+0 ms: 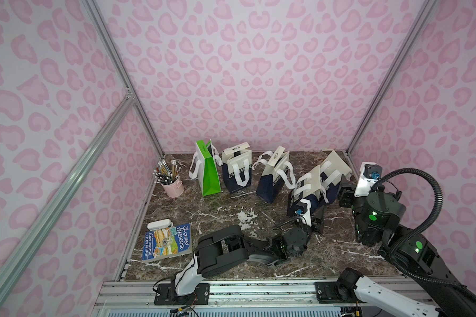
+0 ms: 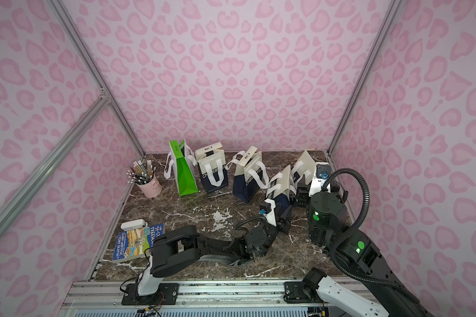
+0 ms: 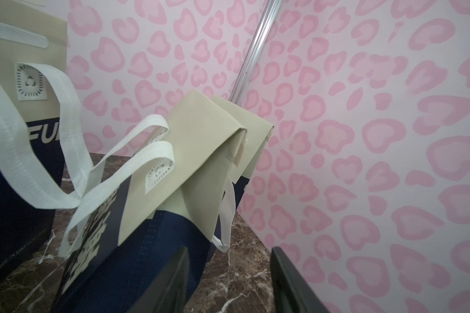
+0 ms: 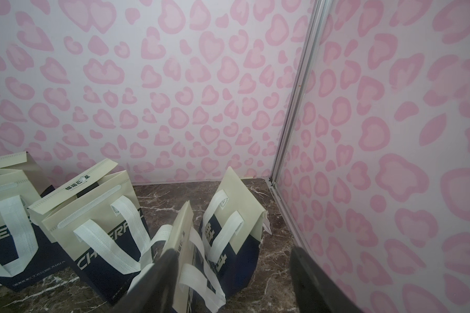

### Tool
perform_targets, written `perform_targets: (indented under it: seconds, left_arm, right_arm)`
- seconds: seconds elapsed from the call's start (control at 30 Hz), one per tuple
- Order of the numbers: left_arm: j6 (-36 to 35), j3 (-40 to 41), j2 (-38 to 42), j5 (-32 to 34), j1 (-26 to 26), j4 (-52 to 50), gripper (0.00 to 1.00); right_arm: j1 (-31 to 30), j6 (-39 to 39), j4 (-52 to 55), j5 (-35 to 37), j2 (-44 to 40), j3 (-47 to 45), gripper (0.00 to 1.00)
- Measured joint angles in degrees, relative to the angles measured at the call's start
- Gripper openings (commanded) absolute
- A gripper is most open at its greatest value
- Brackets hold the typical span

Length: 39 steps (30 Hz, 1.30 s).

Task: Open the takeout bag
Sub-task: Move the takeout bag to the center of the board.

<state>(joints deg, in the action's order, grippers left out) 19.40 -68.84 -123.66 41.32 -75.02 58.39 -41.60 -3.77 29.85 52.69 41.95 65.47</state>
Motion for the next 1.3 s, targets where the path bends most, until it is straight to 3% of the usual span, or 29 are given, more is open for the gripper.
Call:
perform_targets:
  seconds: [0.2,0.7,0.8,1.13,1.3]
  left_arm:
    - [-2.9,-7.2,-4.7,3.3,0.2,-1.9,0.49]
    - [-5.2,-14.3,-11.4,6.4,5.0,-4.3,0.43]
    - [-6.1,-16.3,-12.7,6.1,5.5,-4.6,0.38]
    - [-8.9,-17.4,-13.7,5.6,6.8,-4.6,0.06]
    - [-10.3,-15.1,-12.5,7.2,7.4,-4.6,0.05]
  right_arm:
    - [0.0,0.8,1.0,0.0,0.1,0.9,0.69]
    - [0.0,1.7,3.7,0.0,0.9,3.5,0.68]
    - [0.0,1.9,4.2,0.0,0.8,3.9,0.68]
    - [0.0,3.6,4.5,-0.3,0.3,3.7,0.67]
    - [0.0,4.5,3.1,-1.5,-0.4,1.8,0.65]
